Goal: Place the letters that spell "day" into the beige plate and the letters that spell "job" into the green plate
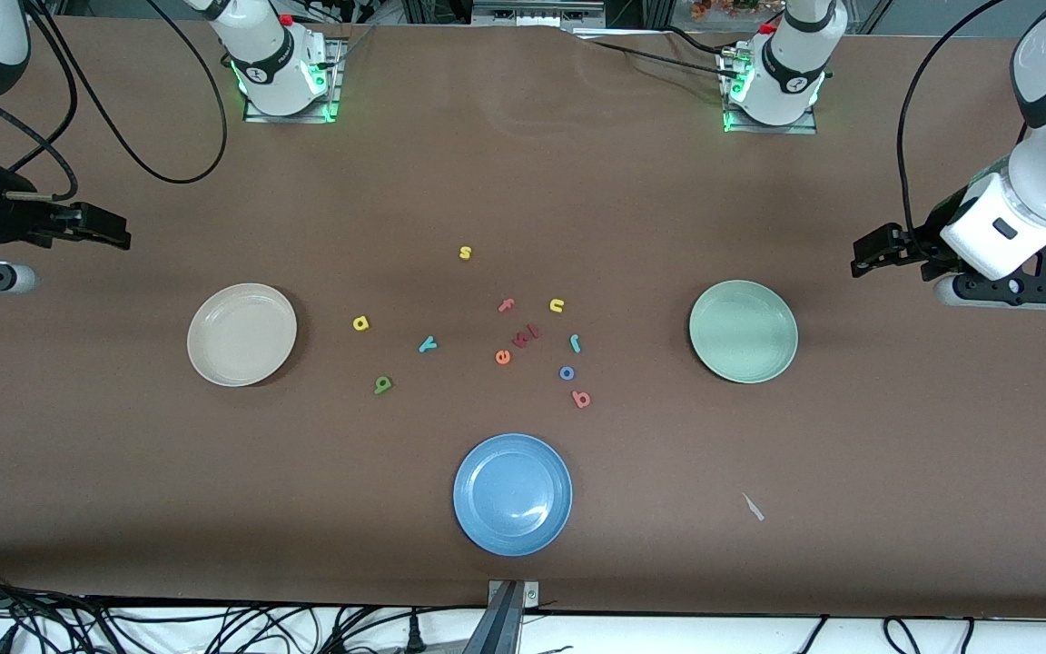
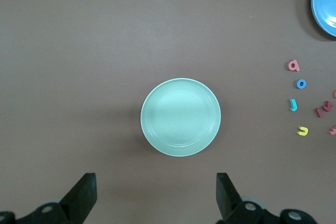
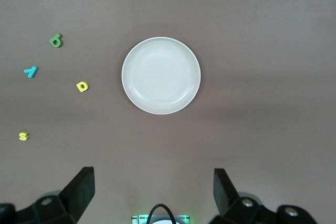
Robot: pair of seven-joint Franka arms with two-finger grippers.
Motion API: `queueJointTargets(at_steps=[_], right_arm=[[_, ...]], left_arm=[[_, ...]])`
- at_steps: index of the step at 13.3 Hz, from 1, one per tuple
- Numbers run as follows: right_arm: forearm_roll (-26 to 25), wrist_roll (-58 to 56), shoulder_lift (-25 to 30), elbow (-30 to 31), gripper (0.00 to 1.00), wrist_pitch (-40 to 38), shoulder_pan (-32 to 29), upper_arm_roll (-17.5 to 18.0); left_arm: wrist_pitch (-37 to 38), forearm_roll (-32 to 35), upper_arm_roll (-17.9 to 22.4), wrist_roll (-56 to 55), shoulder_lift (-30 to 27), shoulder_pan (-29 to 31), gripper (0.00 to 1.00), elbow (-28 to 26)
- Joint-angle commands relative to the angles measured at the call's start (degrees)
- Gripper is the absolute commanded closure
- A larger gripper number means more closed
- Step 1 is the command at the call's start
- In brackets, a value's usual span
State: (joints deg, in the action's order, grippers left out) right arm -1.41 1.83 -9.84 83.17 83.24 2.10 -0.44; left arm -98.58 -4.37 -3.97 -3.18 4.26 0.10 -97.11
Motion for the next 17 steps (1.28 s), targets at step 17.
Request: queueJointTargets(at_steps=[17], right_arm=[[3.69,0.1,-14.32,0.58,0.0,6.83,10.02,1.76]], left_arm=[[-13.21,-0.72,-0.51,-29.51,29.65,-21.63,0.0,11.31]])
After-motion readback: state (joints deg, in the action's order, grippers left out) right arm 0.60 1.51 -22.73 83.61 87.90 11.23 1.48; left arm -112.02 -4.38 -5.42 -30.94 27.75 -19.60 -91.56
